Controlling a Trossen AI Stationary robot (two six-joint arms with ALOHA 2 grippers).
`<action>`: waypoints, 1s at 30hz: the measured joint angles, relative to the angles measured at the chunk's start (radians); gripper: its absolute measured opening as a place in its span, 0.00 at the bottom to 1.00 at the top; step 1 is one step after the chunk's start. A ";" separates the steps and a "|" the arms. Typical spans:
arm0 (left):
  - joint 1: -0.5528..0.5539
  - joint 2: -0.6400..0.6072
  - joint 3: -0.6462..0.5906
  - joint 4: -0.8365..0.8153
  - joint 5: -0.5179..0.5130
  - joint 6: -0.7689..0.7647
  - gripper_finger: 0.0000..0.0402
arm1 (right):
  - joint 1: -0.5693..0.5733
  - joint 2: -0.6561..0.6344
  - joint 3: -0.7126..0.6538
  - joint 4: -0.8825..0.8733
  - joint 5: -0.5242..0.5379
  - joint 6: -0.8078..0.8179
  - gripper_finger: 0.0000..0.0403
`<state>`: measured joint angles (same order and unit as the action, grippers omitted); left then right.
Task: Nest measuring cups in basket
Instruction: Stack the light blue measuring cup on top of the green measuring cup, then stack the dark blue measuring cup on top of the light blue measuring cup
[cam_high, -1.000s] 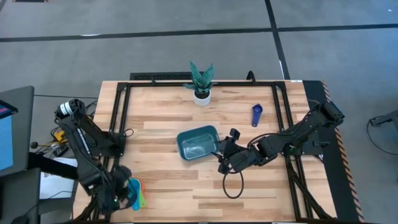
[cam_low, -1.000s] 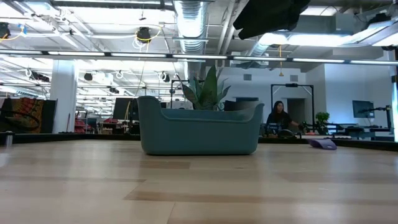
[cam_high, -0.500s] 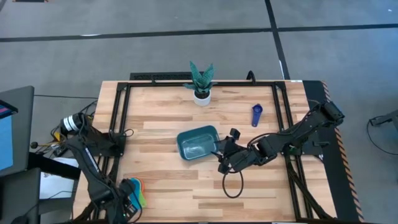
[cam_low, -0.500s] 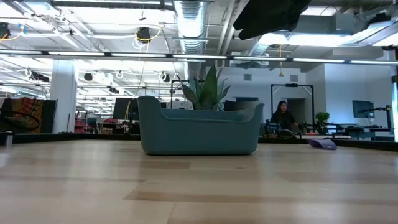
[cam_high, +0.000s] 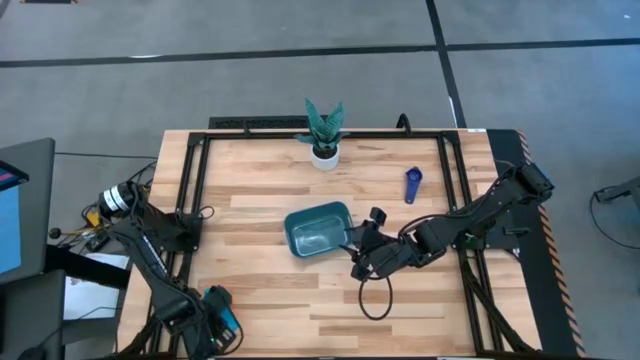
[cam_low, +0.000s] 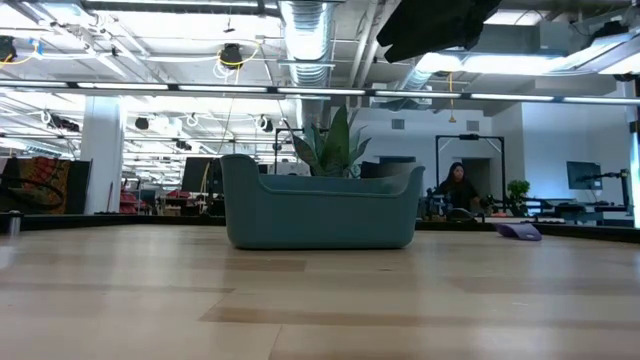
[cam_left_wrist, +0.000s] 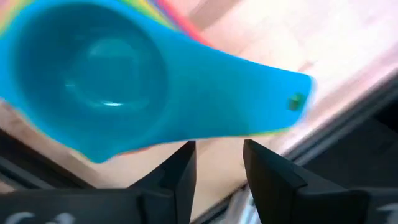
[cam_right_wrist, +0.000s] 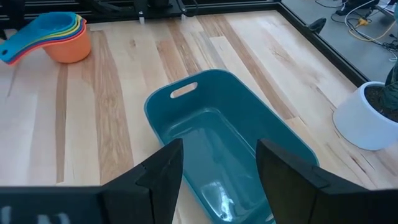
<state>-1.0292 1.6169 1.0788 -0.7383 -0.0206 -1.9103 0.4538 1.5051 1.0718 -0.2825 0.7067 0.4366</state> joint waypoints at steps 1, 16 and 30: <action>0.002 0.000 0.004 0.006 0.000 0.009 0.30 | 0.000 0.000 0.000 0.000 0.000 0.000 0.56; 0.039 -0.142 0.105 -0.194 -0.257 0.201 0.30 | -0.094 -0.041 0.000 -0.300 0.024 0.012 0.56; 0.472 -0.185 0.025 -0.165 -0.421 1.113 0.30 | -0.431 -0.063 -0.004 -0.777 -0.062 0.237 0.50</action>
<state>-0.5571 1.4322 1.1040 -0.9033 -0.4418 -0.7978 0.0223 1.4421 1.0676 -1.0595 0.6445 0.6734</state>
